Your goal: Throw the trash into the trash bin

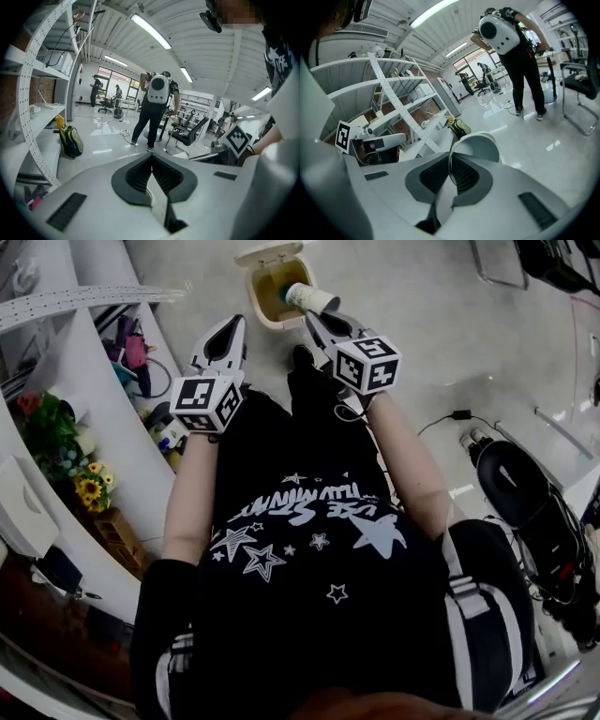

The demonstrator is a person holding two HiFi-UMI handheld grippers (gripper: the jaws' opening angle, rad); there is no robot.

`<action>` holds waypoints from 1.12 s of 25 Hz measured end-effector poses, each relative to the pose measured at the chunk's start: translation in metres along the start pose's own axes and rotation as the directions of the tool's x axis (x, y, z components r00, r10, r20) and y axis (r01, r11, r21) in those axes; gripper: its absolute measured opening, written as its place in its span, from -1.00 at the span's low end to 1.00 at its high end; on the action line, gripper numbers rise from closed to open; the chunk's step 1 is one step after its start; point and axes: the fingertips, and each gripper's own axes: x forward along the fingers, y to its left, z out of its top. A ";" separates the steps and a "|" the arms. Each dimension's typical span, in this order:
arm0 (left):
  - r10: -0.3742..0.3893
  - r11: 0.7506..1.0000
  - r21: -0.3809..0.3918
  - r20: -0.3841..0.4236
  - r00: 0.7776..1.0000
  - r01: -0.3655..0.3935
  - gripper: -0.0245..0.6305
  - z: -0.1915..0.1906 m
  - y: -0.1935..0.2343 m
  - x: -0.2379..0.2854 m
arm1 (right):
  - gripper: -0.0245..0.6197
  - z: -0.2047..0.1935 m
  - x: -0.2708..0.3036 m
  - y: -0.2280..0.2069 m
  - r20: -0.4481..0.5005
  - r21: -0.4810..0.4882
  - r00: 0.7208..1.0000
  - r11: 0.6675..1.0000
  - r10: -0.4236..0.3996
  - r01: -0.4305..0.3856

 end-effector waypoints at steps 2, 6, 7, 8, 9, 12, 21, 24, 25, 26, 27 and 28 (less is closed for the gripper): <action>-0.008 1.000 0.010 -0.030 1.000 0.008 -0.89 -0.013 0.004 0.015 | -0.88 -0.005 0.013 -0.009 -0.023 -0.006 1.000 1.000 -0.014 0.014; -0.037 0.999 0.016 -0.068 0.997 0.038 -0.89 -0.038 0.017 0.045 | -0.88 -0.029 0.043 -0.032 -0.063 -0.002 0.996 0.998 -0.057 0.057; -0.047 0.999 0.011 -0.070 0.996 0.048 -0.89 -0.042 0.022 0.054 | -0.88 -0.033 0.051 -0.039 -0.066 -0.004 0.995 0.998 -0.069 0.069; -0.059 0.998 0.005 -0.075 0.995 0.059 -0.89 -0.048 0.026 0.062 | -0.88 -0.034 0.060 -0.044 -0.065 -0.004 0.994 0.997 -0.083 0.083; -0.071 0.997 -0.001 -0.083 0.994 0.071 -0.89 -0.054 0.030 0.070 | -0.88 -0.036 0.067 -0.049 -0.060 0.002 0.993 0.995 -0.098 0.098; -0.104 0.995 -0.014 -0.115 0.988 0.103 -0.89 -0.075 0.039 0.084 | -0.88 -0.045 0.083 -0.060 -0.049 0.043 0.990 0.990 -0.134 0.136; -0.133 0.990 -0.054 -0.140 0.981 0.127 -0.89 -0.108 0.062 0.113 | -0.88 -0.081 0.120 -0.085 -0.100 0.046 0.981 0.985 -0.164 0.169; -0.131 0.991 -0.057 -0.151 0.980 0.123 -0.89 -0.125 0.069 0.121 | -0.88 -0.092 0.132 -0.094 -0.120 0.045 0.978 0.983 -0.170 0.176; -0.127 0.991 -0.060 -0.158 0.979 0.118 -0.89 -0.131 0.072 0.123 | -0.88 -0.096 0.137 -0.097 -0.126 0.044 0.977 0.983 -0.172 0.179; -0.121 0.992 -0.065 -0.166 0.979 0.112 -0.89 -0.138 0.075 0.125 | -0.88 -0.099 0.141 -0.100 -0.131 0.044 0.976 0.982 -0.174 0.181; -0.115 0.992 -0.075 -0.174 0.978 0.104 -0.90 -0.144 0.078 0.126 | -0.88 -0.102 0.145 -0.102 -0.135 0.045 0.975 0.982 -0.176 0.184; -0.108 0.992 -0.086 -0.183 0.977 0.094 -0.89 -0.151 0.081 0.128 | -0.88 -0.106 0.148 -0.104 -0.140 0.048 0.974 0.981 -0.179 0.187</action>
